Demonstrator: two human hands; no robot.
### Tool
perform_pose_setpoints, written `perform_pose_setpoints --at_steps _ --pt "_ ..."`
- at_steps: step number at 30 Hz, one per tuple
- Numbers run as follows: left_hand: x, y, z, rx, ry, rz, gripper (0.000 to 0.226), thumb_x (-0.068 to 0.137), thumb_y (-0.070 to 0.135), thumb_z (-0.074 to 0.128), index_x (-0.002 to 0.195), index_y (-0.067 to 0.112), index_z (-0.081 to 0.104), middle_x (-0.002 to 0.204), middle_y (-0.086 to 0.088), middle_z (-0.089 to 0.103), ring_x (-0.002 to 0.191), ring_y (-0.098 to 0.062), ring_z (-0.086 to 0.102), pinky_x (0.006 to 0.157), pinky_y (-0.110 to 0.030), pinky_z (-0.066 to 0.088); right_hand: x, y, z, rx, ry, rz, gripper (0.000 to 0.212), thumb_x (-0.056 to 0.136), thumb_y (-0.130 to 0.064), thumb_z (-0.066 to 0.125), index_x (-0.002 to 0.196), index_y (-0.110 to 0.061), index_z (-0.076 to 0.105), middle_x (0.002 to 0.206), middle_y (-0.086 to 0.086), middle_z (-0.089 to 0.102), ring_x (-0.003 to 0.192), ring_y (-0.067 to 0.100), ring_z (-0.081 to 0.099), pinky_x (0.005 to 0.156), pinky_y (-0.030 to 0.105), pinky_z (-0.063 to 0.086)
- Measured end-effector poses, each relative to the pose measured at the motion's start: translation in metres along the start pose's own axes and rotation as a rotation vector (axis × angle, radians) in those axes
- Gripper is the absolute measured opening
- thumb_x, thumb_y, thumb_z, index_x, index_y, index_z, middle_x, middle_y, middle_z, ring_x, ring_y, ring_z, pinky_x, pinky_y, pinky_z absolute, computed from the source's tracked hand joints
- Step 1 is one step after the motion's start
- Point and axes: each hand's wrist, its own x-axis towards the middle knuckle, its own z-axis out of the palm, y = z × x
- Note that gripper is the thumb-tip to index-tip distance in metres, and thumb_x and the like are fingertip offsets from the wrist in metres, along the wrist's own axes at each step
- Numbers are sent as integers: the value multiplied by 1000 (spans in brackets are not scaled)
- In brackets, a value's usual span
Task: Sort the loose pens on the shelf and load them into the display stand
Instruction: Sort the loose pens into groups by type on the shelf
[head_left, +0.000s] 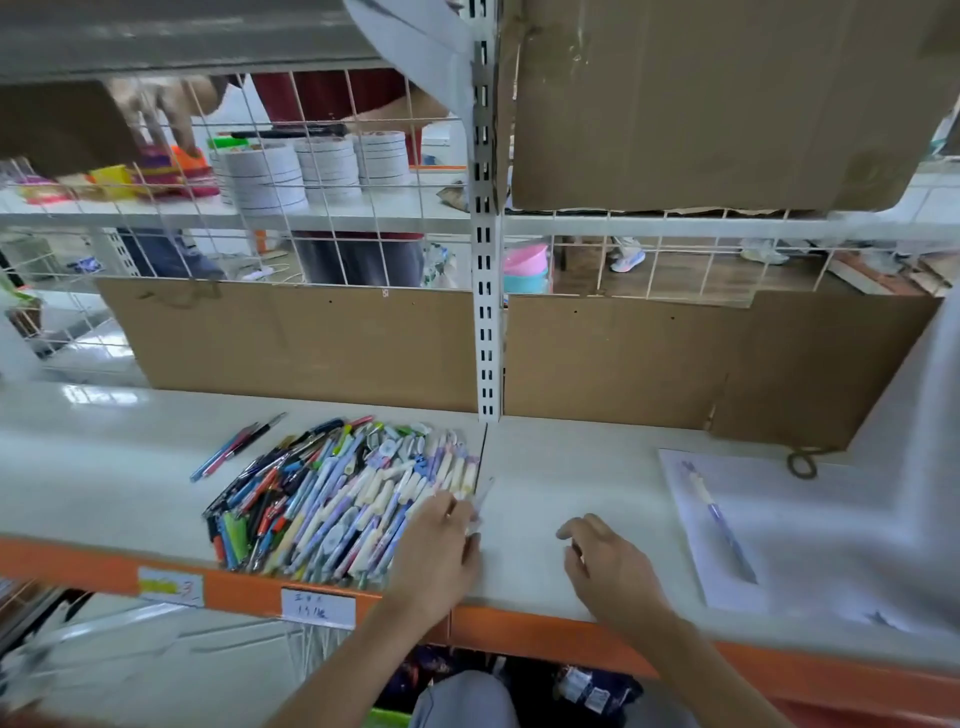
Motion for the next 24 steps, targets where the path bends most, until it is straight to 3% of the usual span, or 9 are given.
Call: perform_pose_setpoints --at_steps 3,8,14,21,24 --pt "-8 -18 -8 73 -10 -94 28 91 33 50 113 17 53 106 0 48 92 -13 49 78 -21 43 4 -15 13 18 -35 -30 30 100 -22 32 125 -21 48 122 -7 48 74 6 48 74 22 42" --pt "-14 -32 -10 129 -40 -131 30 93 39 44 113 19 51 109 2 46 98 -12 47 86 -21 40 22 -41 23 7 -56 -72 28 101 -22 33 124 -20 48 123 -5 47 101 13 57 83 23 43" --pt "-12 -34 -11 128 -87 -170 23 91 35 45 101 16 53 104 -2 46 96 -17 49 81 -26 40 56 -70 30 -18 -51 -190 30 98 -17 40 127 -20 51 124 0 42 82 21 51 69 26 39" --pt "-13 -33 -12 77 -61 -185 29 98 34 36 109 12 51 109 -2 48 99 -16 48 80 -24 36 74 -66 30 -94 -110 -139 24 95 -13 46 117 -15 52 113 6 41 77 22 42 72 30 41" --pt "-15 -32 -17 15 -35 -190 23 99 34 35 100 13 45 98 -1 47 88 -15 46 71 -23 33 73 -60 29 -99 -88 -93 27 96 -14 43 123 -15 49 113 5 41 80 25 47 73 31 42"
